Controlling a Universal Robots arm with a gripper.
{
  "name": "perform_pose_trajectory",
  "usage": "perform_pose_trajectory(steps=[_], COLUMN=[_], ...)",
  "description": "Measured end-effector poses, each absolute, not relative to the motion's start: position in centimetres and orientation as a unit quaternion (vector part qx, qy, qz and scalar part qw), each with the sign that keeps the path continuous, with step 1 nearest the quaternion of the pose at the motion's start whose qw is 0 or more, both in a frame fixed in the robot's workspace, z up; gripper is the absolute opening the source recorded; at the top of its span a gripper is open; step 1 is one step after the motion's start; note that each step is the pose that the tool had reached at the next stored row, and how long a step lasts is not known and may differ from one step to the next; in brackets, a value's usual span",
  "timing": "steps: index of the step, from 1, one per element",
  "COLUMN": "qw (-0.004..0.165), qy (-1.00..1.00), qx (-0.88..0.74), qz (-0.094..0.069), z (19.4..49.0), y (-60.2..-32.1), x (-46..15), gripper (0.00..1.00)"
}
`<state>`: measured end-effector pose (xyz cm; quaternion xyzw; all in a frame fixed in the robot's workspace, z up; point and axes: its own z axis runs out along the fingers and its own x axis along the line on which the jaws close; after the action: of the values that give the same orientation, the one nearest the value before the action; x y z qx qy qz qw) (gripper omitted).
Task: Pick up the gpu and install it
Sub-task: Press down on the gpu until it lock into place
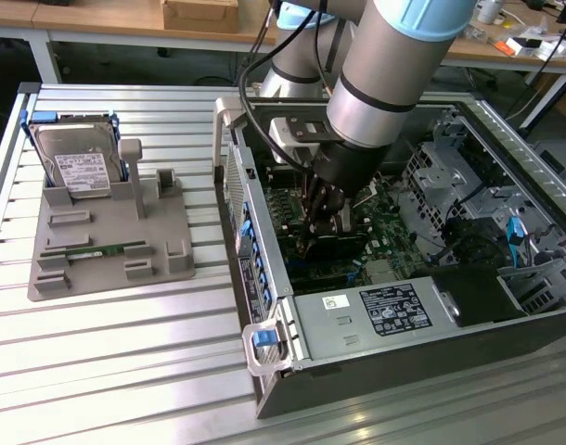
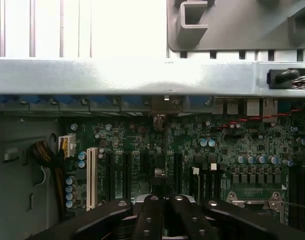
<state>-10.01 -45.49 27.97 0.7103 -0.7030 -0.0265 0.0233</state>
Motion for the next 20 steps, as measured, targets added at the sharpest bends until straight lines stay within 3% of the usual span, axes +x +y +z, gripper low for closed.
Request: perform_pose_trajectory(steps=[20], qw=[0.023], qy=[-0.703], qx=[0.710], qz=[-0.026], z=[27.47], y=[-45.30], x=[-10.19], gripper=[0.11])
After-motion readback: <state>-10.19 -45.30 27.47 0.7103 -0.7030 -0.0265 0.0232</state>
